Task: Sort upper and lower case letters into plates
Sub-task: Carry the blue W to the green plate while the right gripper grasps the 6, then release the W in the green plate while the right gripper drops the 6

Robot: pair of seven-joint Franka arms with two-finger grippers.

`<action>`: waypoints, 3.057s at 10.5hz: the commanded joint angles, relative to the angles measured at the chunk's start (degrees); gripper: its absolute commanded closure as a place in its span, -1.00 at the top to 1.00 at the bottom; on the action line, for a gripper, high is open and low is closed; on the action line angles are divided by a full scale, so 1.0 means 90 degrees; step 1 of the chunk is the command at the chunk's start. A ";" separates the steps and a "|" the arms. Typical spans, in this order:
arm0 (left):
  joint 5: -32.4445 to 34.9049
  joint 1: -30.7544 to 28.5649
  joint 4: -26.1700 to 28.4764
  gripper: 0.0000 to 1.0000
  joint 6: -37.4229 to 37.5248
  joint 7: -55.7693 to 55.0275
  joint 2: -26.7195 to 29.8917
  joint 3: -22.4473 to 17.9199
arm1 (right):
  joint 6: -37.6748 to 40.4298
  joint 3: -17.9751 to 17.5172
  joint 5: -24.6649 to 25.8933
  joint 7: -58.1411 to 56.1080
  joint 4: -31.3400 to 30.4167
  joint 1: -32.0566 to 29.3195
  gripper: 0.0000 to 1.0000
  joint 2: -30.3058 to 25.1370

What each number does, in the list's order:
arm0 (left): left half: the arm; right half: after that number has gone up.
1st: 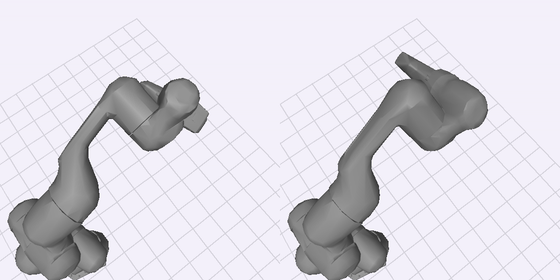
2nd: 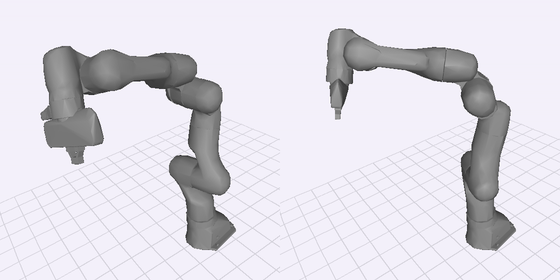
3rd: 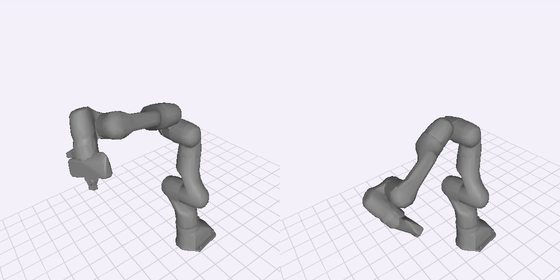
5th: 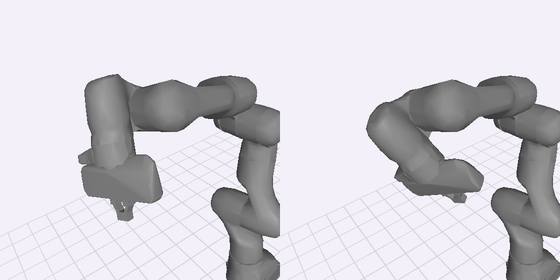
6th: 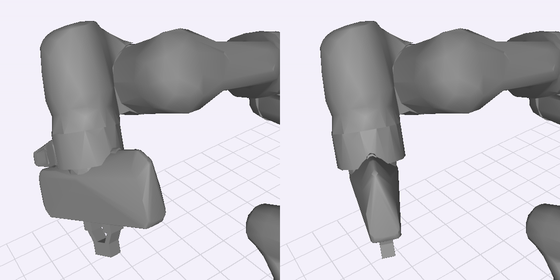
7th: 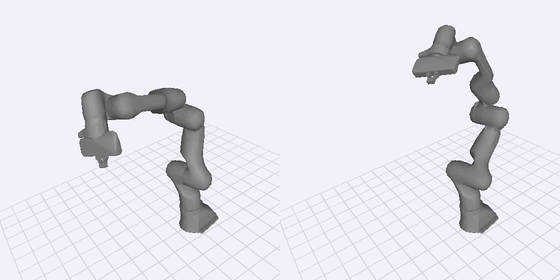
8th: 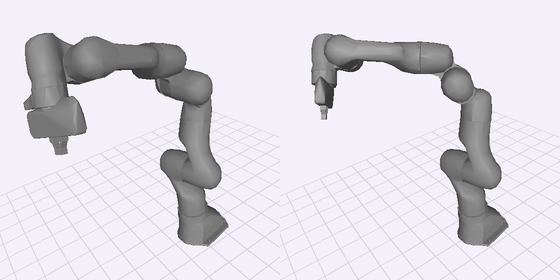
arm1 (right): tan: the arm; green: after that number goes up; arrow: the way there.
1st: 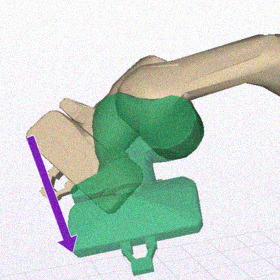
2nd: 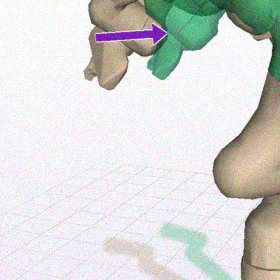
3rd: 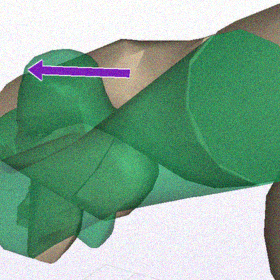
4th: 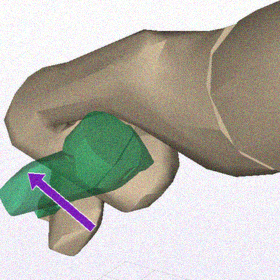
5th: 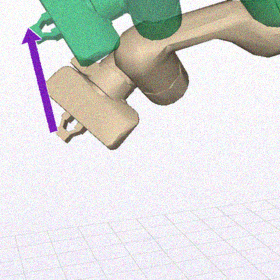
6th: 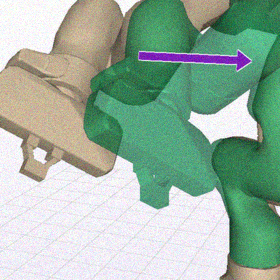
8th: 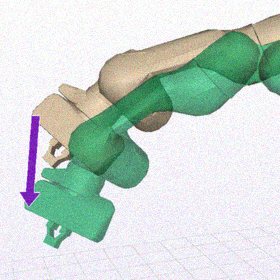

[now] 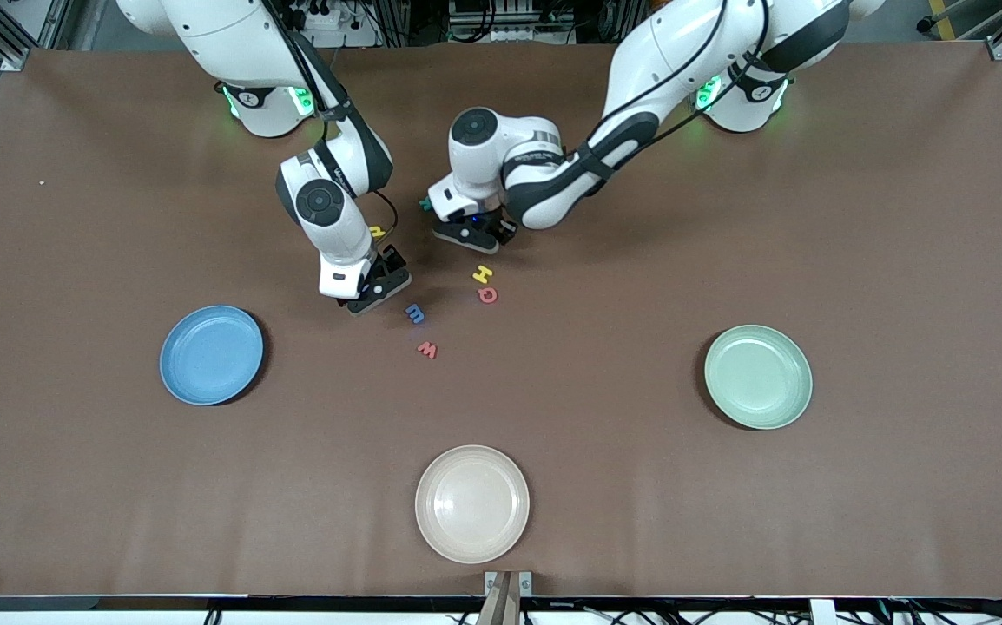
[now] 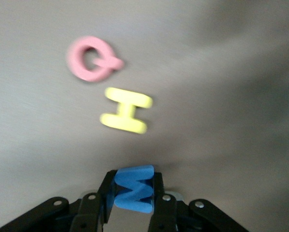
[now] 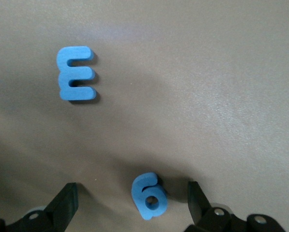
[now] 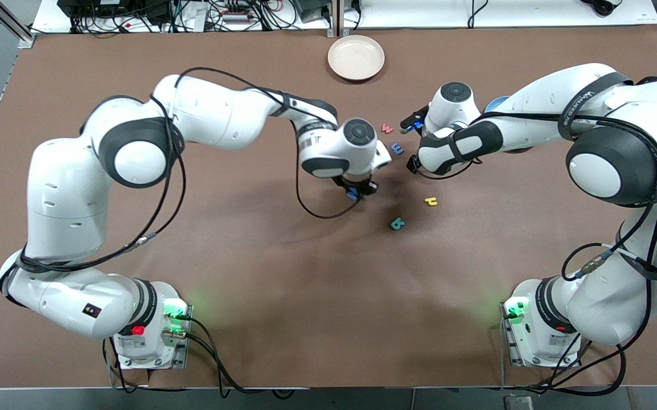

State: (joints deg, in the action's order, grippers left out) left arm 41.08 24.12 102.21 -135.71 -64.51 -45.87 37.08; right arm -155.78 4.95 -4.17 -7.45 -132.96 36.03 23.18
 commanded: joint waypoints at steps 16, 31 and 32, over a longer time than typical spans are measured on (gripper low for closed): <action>-0.0658 -0.5591 0.0978 -1.00 0.0069 0.3662 0.1454 -0.0388 | 0.0189 -0.0004 -0.0084 0.0056 -0.0051 -0.0262 -1.00 -0.0153; -0.2443 -0.2315 0.0110 1.00 0.0079 0.1773 0.1776 -0.1080 | 0.2045 0.0045 0.0014 -0.3196 0.2173 -0.3691 0.66 -0.0252; -0.2629 -0.1816 -0.0027 1.00 0.0079 0.1042 0.1738 -0.1238 | 0.2142 0.0036 0.0014 -0.3302 0.2456 -0.3894 1.00 -0.0096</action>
State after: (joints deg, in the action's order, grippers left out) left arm 20.26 1.16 103.34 -135.28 -47.93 -30.94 29.56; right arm -138.21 6.06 -4.25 -35.52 -115.56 3.45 19.27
